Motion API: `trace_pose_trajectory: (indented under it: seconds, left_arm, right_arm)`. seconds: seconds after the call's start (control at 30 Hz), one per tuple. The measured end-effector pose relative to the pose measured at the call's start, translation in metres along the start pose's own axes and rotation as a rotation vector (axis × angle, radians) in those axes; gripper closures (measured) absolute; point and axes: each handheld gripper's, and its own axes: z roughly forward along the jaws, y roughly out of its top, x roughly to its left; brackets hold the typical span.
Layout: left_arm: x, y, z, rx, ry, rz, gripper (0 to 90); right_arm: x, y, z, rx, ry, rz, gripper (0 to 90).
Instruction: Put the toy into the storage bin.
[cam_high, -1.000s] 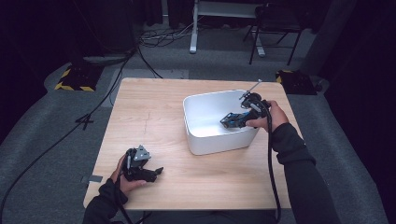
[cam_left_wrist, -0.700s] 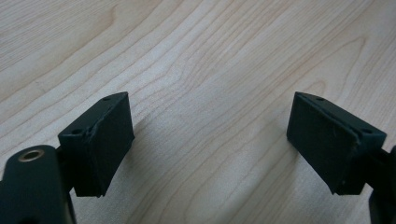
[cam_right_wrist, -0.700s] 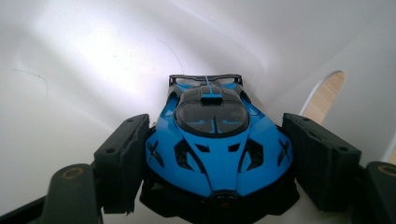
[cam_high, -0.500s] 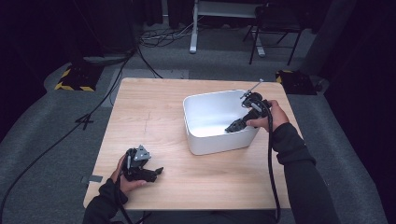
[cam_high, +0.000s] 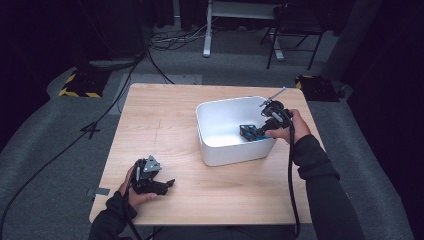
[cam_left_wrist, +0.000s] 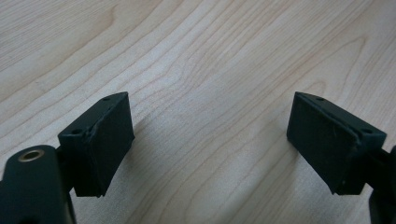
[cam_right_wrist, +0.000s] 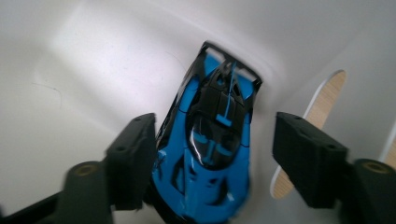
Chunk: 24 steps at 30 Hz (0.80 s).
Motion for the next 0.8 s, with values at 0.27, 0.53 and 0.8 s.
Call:
trace_pose_trajectory:
  seconds: [0.27,0.53,0.8]
  left_arm:
    - [-0.0003,0.0001,0.0003,0.000,-0.003,-0.001,15.0]
    - [-0.0002,0.0001,0.0004,0.000,-0.003,-0.001,15.0]
    - [-0.0002,0.0001,0.0003,0.000,-0.003,-0.001,15.0]
  right_arm:
    - [-0.0032,-0.0035,-0.0041,-0.029,-0.019,0.005,34.4]
    - [-0.0024,-0.0045,-0.0062,-0.053,-0.019,0.004,33.6]
    - [-0.0007,-0.0036,-0.0086,-0.079,-0.030,-0.012,31.2]
